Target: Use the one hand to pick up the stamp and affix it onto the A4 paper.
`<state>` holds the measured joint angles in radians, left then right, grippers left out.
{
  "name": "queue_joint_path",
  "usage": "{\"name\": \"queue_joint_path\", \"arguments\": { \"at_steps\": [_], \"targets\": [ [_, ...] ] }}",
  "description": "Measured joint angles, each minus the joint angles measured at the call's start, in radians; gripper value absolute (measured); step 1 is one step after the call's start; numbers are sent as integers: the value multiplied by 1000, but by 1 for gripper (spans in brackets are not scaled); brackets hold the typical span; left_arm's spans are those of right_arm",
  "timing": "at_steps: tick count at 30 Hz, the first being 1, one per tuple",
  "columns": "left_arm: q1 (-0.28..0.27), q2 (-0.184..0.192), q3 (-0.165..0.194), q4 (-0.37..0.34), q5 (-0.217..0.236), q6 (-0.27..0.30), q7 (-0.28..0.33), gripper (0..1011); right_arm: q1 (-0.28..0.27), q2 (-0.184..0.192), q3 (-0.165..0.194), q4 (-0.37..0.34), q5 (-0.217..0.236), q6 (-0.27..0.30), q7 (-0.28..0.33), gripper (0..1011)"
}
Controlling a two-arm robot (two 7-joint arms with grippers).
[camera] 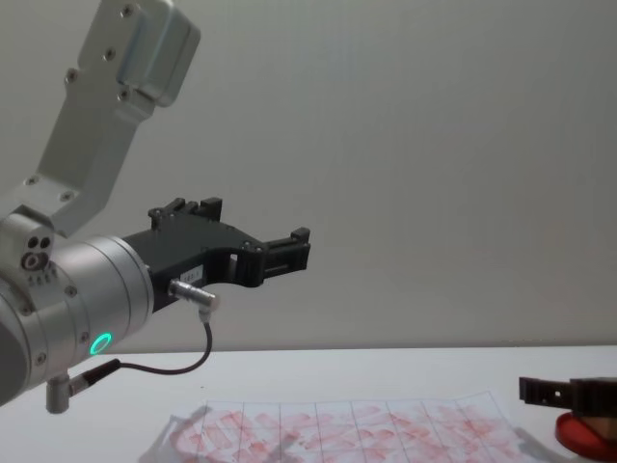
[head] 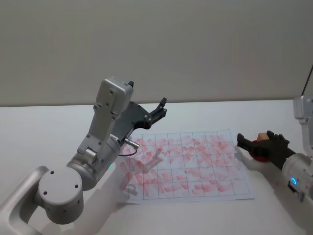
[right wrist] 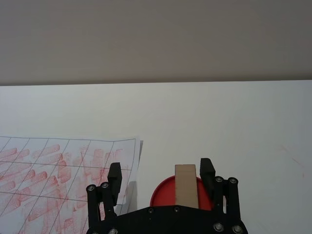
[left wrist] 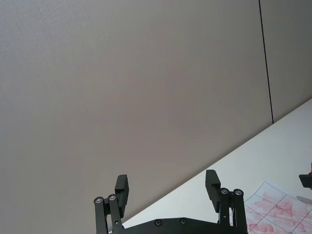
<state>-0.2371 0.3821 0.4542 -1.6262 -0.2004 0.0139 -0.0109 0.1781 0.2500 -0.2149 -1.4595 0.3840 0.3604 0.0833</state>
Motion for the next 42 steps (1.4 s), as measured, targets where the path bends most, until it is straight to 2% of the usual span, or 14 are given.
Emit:
{"name": "queue_joint_path", "arguments": {
  "at_steps": [5, 8, 11, 12, 16, 19, 20, 23, 25, 26, 36, 42],
  "targets": [
    [0, 0, 0, 0, 0, 0, 0, 1001, -3, 1, 1, -4, -1, 1, -2, 915],
    [0, 0, 0, 0, 0, 0, 0, 1001, -4, 1, 1, -6, -1, 1, -4, 818],
    [0, 0, 0, 0, 0, 0, 0, 1001, -4, 1, 1, -7, -1, 1, -4, 764],
    [0, 0, 0, 0, 0, 0, 0, 1001, -5, 1, 1, -7, -1, 1, -4, 705],
    [0, 0, 0, 0, 0, 0, 0, 1001, -6, 2, 1, -8, -1, 2, -5, 589],
    [0, 0, 0, 0, 0, 0, 0, 1001, -6, 2, 1, -8, -1, 2, -5, 534],
    [0, 0, 0, 0, 0, 0, 0, 1001, -6, 2, 1, -9, -1, 2, -5, 464],
    [0, 0, 0, 0, 0, 0, 0, 1001, -6, 2, 1, -9, -1, 2, -5, 361],
    [0, 0, 0, 0, 0, 0, 0, 1001, -6, 2, 1, -9, -1, 2, -6, 333],
    [0, 0, 0, 0, 0, 0, 0, 1001, -6, 3, 1, -10, -1, 2, -6, 275],
    [0, 0, 0, 0, 0, 0, 0, 1001, -6, 4, 1, -11, -5, 1, -3, 228],
    [0, 0, 0, 0, 0, 0, 0, 1001, 12, 12, 4, -15, -39, 4, 35, 227]
  ]
}}
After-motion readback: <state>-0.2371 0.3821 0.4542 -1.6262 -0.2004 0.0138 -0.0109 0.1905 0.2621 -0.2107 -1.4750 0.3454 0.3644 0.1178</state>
